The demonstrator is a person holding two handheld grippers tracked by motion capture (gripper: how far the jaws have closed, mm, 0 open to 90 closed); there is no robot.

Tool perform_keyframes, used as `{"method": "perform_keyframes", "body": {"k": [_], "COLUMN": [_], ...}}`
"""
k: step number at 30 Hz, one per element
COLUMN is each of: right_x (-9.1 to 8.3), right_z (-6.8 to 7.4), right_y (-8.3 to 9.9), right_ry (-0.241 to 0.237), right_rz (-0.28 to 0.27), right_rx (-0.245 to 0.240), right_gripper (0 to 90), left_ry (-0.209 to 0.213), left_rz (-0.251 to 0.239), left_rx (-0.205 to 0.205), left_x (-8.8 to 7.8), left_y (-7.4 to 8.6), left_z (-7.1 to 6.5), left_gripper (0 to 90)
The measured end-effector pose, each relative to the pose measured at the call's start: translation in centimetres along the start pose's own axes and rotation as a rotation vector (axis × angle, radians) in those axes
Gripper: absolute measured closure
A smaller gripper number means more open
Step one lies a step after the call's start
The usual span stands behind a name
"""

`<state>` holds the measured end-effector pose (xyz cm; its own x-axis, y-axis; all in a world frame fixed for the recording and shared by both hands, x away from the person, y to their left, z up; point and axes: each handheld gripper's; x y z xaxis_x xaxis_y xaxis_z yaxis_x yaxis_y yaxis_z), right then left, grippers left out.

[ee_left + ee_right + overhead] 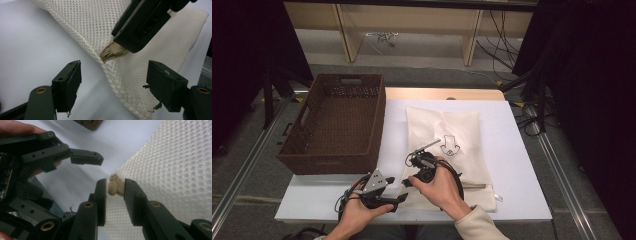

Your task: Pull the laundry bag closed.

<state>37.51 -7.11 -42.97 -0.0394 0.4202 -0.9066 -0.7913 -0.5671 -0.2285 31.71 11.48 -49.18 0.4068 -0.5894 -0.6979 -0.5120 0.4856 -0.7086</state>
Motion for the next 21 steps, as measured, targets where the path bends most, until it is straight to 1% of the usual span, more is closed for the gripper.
{"method": "perform_keyframes", "body": {"k": [2,3,4,5,6,7,8,9,10,11,12,13,14,15,16,18,20,21], "right_x": [0.2,0.4,0.6,0.7,0.8,1.0,1.1,1.2,1.2,1.3,1.3,1.3,1.3,1.3,1.4,1.6,1.7,1.8], "right_z": [0.0,0.1,0.0,-0.1,0.1,0.0,0.1,0.1,0.0,0.0,0.0,-0.1,0.0,0.0,0.0,0.1,0.1,0.2], "right_y": [-0.1,-0.1,-0.2,-0.3,-0.4,-0.4,-0.5,-0.6,-0.6,-0.6,-0.7,-0.7,-0.7,-0.7,-0.7,-0.7,-0.8,-0.7], "right_ry": [-0.002,0.004,-0.006,-0.006,-0.013,0.007,-0.01,-0.007,-0.01,-0.017,-0.014,-0.015,-0.022,-0.02,-0.017,-0.018,-0.01,-0.013], "right_rz": [0.01,0.015,0.015,0.016,0.022,0.017,0.019,0.02,0.018,0.015,0.013,0.013,0.016,0.017,0.012,0.015,0.019,0.014], "right_rx": [0.0,0.015,0.002,0.0,0.015,0.004,0.012,0.014,0.004,0.013,0.018,0.019,0.02,0.02,0.014,0.011,0.009,0.01], "right_gripper": [74.2,74.9,75.8,77.0,78.3,79.4,81.0,82.0,82.4,83.1,84.1,85.0,85.6,86.0,86.1,85.6,84.9,85.0], "left_ry": [-0.002,-0.002,0.001,0.001,0.005,0.005,0.006,0.006,0.003,0.009,0.017,0.016,0.014,0.016,0.024,0.019,0.018,0.021], "left_rz": [0.003,0.004,-0.003,-0.003,-0.003,-0.003,-0.004,-0.003,0.001,-0.003,-0.007,-0.007,-0.005,-0.011,-0.003,0.005,0.007,0.0], "left_rx": [0.005,0.005,0.005,0.005,-0.002,-0.003,-0.004,-0.003,0.0,-0.004,-0.037,-0.028,-0.009,-0.01,-0.007,0.0,-0.002,-0.031], "left_x": [0.0,0.0,0.0,0.0,0.0,0.0,0.0,0.1,0.1,0.1,0.2,0.2,0.2,0.2,0.2,0.2,0.2,0.3], "left_y": [0.0,0.0,0.0,0.0,0.0,0.0,0.0,0.0,0.0,0.0,0.1,0.1,0.0,0.1,0.0,0.0,0.1,0.1], "left_z": [0.0,0.0,0.0,0.0,0.0,0.0,0.0,0.0,0.0,0.0,-0.2,-0.2,-0.1,-0.1,0.0,0.1,0.1,0.0], "left_gripper": [28.2,28.3,28.3,28.4,28.4,28.4,28.4,28.6,28.7,28.8,28.9,29.0,29.1,29.2,29.3,29.5,29.6,29.7]}}
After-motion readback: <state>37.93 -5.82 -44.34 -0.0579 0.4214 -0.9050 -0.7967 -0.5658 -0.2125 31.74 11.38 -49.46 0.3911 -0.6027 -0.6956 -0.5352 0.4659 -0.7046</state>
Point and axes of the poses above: each handheld gripper's, and its own axes: x roughly forward along the jaws, y roughly out of its underside, z roughly to its left, and after that the axes turned 13 degrees about z, right-handed
